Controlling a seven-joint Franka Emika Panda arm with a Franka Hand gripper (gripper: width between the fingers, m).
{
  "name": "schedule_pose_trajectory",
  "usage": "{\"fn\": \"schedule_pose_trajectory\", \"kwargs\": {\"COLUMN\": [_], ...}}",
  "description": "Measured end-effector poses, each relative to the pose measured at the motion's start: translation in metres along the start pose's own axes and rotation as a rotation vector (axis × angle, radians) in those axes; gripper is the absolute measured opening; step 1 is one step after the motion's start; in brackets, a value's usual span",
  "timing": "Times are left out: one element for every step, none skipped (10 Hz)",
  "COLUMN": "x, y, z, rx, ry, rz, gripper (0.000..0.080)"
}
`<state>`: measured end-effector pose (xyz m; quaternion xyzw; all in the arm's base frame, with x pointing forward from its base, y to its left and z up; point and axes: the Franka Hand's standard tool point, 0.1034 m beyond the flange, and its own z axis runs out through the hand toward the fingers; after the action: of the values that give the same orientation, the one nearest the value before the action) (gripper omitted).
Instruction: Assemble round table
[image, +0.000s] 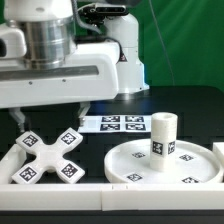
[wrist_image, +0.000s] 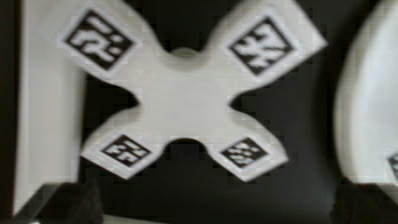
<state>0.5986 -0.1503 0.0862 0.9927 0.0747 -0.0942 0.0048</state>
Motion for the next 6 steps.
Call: {"fn": "schedule_pose_trajectory", "kwargs": {"x": [-0.003,-0.006,-0.004,-0.012,-0.014,-0.018], "y": [0.006,0.004,-0.001,-0.002,-0.003,-0.004], "z": [0.004,0.004,0.003,0.005,0.008,0.011], "rx": [-0.006,-0.008,-0.003,0.010,0.015,0.032], "ry": [-0.060,-0.173,-0.206,-0.280,-0.334,-0.410], "rz": [0.025,0.073,0.071,0.070,0.074,0.071], "gripper": [0.0649,0.0649,0.0649,0.0649,0.0649,0.0649]}}
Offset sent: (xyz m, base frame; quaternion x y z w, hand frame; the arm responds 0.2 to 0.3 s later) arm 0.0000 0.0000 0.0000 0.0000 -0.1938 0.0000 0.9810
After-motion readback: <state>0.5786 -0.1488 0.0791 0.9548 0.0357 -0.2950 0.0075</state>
